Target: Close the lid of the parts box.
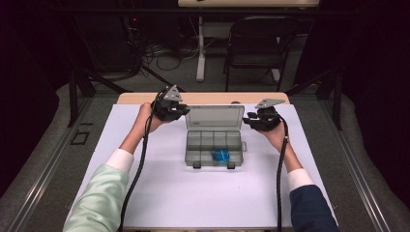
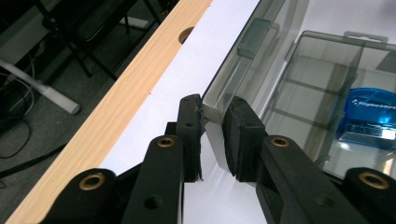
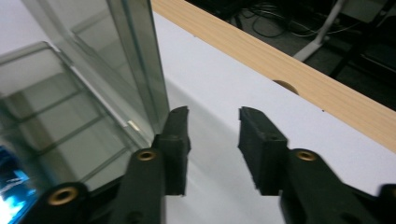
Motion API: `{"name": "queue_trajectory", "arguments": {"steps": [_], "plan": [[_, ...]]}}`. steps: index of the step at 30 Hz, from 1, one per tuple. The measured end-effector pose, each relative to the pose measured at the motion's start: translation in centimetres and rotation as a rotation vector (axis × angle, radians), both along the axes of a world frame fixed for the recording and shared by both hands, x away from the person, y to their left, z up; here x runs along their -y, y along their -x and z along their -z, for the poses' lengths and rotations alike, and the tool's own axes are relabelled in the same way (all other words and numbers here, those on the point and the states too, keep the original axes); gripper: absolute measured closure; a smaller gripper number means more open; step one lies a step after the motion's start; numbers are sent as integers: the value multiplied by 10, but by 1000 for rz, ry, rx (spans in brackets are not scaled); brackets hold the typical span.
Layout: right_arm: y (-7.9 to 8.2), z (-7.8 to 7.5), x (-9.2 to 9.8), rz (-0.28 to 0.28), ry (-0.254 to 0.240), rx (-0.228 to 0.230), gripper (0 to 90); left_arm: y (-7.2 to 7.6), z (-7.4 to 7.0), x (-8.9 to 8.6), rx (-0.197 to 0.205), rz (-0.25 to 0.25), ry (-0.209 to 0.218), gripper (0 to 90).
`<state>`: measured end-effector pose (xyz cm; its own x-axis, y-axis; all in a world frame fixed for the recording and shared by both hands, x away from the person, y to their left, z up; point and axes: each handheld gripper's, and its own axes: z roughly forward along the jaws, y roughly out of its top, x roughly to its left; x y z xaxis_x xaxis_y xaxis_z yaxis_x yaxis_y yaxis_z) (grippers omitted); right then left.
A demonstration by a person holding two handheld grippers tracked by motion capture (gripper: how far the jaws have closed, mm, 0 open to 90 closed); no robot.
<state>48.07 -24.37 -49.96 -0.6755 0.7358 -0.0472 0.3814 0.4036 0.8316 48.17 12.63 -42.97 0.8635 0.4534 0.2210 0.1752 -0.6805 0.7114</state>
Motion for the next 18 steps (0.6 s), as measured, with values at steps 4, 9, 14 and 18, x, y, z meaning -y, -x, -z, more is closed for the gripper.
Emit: {"name": "queue_trajectory", "arguments": {"steps": [4, 9, 14, 18], "plan": [[8, -11, 5, -8, -4, -4, 547, 2, 0, -2, -9, 11, 9, 782], [15, -29, -3, -25, 33, 14, 611, 2, 1, -3, -10, 19, 9, 785], [13, -42, -2, -43, 33, -5, 611, 3, 0, -2, -3, 18, 2, 784], [19, -48, -1, -69, 50, -8, 600, 2, 1, -2, -3, 18, 6, 784]]}}
